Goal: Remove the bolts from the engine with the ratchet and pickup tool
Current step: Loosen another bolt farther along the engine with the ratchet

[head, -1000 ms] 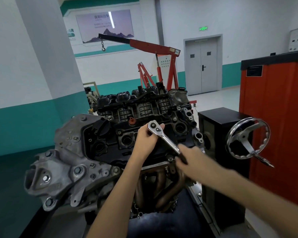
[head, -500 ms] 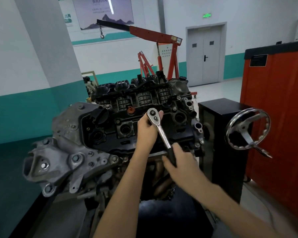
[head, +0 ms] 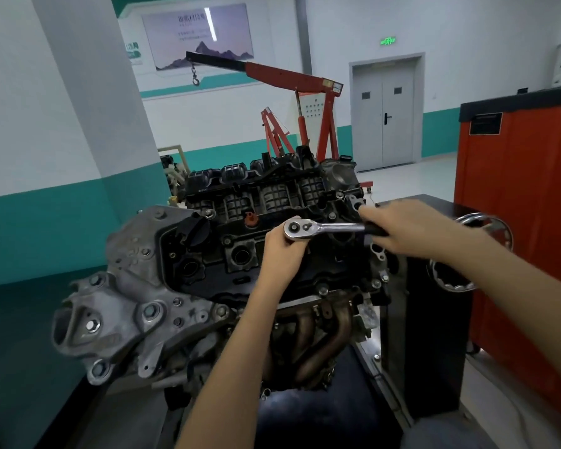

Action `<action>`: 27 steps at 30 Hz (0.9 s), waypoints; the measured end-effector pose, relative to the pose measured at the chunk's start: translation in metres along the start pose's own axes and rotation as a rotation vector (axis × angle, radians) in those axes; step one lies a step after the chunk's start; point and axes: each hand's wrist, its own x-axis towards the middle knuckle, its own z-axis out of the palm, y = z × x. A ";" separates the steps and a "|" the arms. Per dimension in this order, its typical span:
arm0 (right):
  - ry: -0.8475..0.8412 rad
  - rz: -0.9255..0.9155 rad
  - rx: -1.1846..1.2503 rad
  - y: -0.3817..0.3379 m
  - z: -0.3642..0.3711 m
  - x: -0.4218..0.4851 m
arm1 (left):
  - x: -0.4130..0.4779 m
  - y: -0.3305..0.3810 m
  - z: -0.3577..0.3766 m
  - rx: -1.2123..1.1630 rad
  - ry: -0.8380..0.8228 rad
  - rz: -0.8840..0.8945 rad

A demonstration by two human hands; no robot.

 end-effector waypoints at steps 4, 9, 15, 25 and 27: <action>0.087 0.263 0.421 -0.074 0.049 -0.047 | -0.003 -0.008 0.004 -0.076 0.084 -0.017; 0.144 0.381 1.106 -0.174 0.072 -0.047 | 0.000 -0.008 0.010 -0.106 0.125 -0.068; -0.099 0.123 0.753 -0.064 0.046 -0.042 | 0.004 -0.003 -0.002 -0.037 -0.028 0.023; 0.073 0.172 0.289 -0.050 0.038 -0.032 | -0.001 -0.010 -0.002 -0.140 0.032 -0.014; 0.107 0.296 0.608 -0.094 0.058 -0.050 | -0.002 -0.009 0.002 -0.131 0.019 0.001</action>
